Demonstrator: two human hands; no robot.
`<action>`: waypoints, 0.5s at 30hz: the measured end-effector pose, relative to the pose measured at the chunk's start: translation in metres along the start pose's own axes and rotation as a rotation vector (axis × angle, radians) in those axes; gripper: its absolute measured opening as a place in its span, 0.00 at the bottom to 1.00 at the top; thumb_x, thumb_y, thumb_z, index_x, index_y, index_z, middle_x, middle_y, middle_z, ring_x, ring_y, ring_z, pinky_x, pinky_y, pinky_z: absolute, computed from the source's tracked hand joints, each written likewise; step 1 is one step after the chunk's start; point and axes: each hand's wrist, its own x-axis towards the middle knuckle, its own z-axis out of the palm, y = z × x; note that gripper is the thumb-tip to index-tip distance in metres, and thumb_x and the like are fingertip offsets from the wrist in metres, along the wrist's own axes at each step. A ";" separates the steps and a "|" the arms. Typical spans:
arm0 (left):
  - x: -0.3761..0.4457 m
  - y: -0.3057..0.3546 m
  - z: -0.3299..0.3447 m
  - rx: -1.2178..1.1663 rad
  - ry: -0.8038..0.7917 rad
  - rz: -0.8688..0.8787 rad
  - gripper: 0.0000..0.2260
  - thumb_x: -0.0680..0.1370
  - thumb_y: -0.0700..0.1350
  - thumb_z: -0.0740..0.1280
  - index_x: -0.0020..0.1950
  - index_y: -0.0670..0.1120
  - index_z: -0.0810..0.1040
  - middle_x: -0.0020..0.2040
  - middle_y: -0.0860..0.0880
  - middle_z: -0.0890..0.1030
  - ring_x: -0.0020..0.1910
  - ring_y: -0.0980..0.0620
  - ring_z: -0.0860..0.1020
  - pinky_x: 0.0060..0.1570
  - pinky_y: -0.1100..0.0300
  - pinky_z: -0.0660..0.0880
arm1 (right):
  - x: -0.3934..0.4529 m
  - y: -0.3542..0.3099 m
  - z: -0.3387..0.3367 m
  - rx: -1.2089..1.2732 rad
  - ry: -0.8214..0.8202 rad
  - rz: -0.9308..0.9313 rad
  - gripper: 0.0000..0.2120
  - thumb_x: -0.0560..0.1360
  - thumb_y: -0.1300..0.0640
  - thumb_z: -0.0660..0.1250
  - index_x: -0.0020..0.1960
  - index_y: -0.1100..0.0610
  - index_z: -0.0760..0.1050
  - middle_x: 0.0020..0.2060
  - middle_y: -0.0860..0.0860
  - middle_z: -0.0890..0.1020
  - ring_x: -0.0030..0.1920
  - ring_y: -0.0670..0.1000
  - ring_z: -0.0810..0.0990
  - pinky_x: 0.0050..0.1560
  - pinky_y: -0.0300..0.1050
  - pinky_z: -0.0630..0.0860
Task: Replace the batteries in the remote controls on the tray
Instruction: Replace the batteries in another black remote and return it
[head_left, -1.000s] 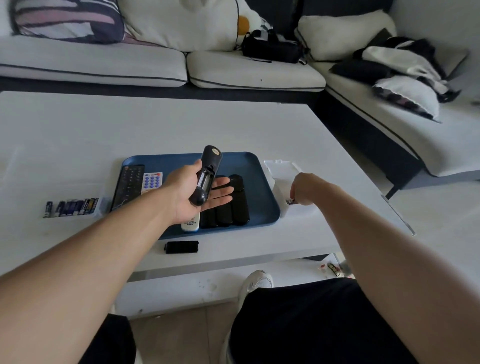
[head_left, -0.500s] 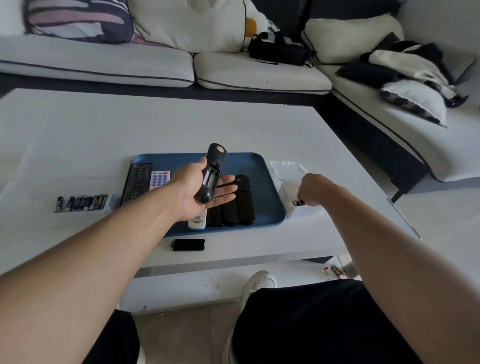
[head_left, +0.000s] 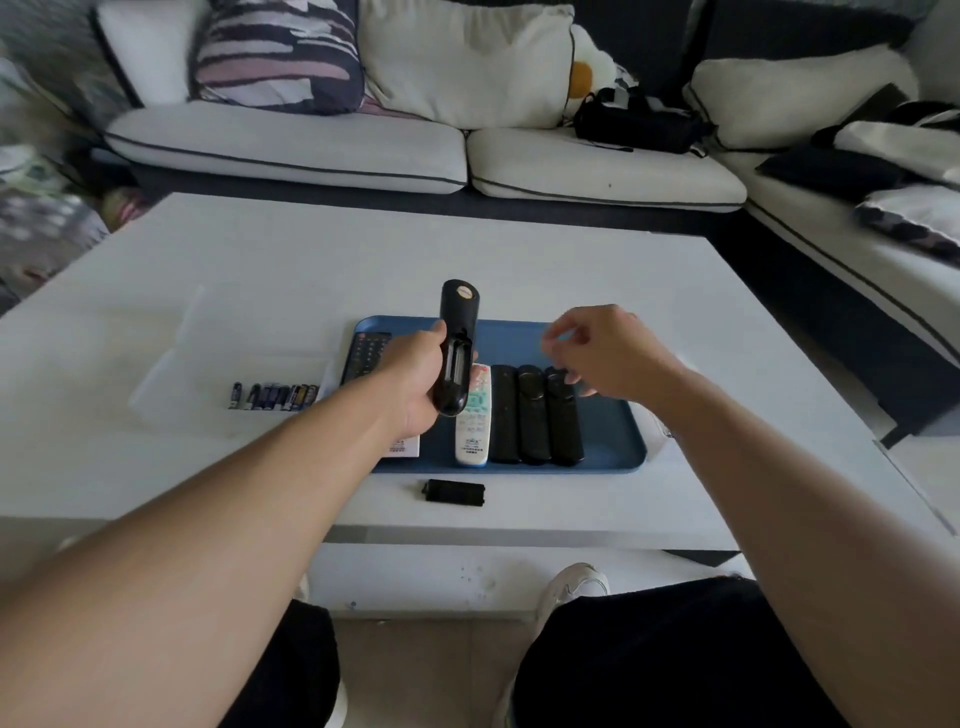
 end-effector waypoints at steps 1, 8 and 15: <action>0.001 0.000 -0.004 0.006 0.006 0.015 0.17 0.85 0.52 0.58 0.61 0.39 0.77 0.44 0.43 0.82 0.38 0.48 0.80 0.45 0.55 0.78 | -0.005 -0.012 0.009 0.104 -0.113 0.000 0.05 0.76 0.52 0.71 0.49 0.53 0.81 0.39 0.52 0.85 0.40 0.54 0.85 0.40 0.52 0.85; -0.003 0.000 -0.034 0.024 0.065 0.056 0.10 0.85 0.45 0.60 0.56 0.39 0.76 0.47 0.39 0.84 0.45 0.43 0.83 0.52 0.48 0.81 | -0.019 -0.053 0.055 -0.210 -0.335 -0.336 0.22 0.65 0.40 0.79 0.53 0.43 0.74 0.41 0.41 0.82 0.40 0.40 0.79 0.40 0.39 0.73; -0.004 0.000 -0.048 0.052 0.034 -0.044 0.09 0.85 0.41 0.59 0.53 0.38 0.76 0.45 0.39 0.83 0.38 0.45 0.84 0.39 0.51 0.81 | -0.028 -0.071 0.060 -0.483 -0.194 -0.412 0.19 0.69 0.35 0.74 0.57 0.38 0.79 0.43 0.38 0.82 0.46 0.45 0.79 0.41 0.43 0.72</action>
